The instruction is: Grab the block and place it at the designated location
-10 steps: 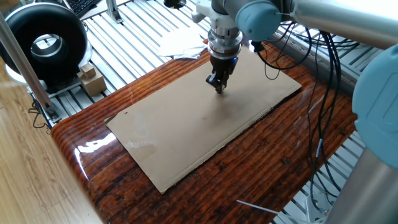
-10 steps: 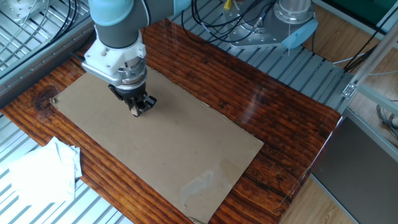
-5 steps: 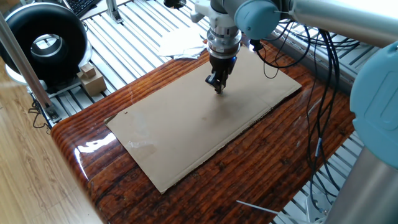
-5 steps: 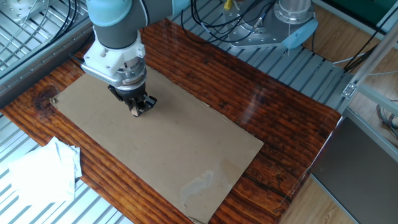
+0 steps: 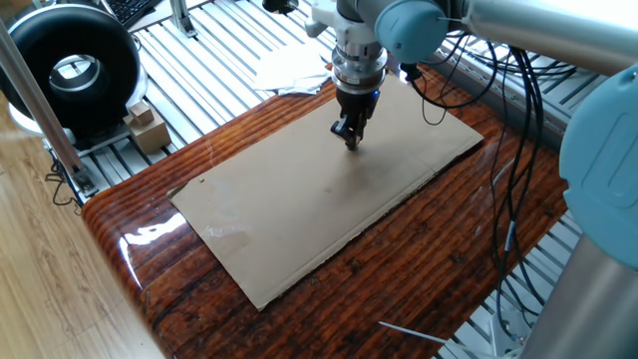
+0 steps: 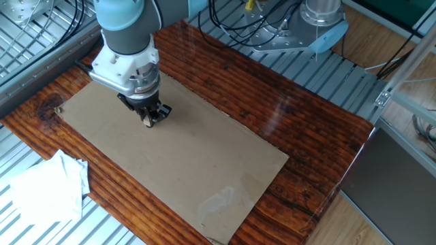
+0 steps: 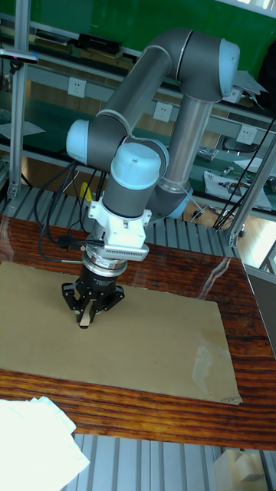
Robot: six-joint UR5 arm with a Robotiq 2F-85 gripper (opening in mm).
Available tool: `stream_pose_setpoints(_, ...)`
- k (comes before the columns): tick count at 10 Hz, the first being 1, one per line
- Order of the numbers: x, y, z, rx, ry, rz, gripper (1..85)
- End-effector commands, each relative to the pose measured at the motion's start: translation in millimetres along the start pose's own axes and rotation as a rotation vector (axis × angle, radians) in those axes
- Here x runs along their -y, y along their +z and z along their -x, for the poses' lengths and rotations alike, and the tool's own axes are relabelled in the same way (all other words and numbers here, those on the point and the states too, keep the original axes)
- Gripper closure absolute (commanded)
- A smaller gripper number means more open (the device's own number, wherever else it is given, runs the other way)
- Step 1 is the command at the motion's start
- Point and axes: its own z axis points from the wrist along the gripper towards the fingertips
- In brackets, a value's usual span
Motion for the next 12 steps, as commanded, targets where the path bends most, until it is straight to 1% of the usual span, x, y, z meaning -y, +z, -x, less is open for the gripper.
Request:
stream_pose_setpoints(1, -0.3, -0.3, 3.6, 0.012, -0.004, 0.007, 84.7)
stream_pose_setpoints(2, -1.8, -0.2, 2.7, 0.008, -0.01, 0.012, 84.7)
stream_pose_setpoints(5, -1.8, 0.1, 2.1, 0.007, -0.018, 0.012, 83.7)
stream_pose_setpoints(9, -3.4, 1.1, -5.2, -0.018, -0.019, 0.02, 81.7)
stream_pose_setpoints(10, -5.6, 1.4, -5.2, -0.019, -0.024, 0.029, 80.0)
stream_pose_setpoints(12, -5.7, 0.9, -4.7, -0.019, -0.025, 0.029, 79.7)
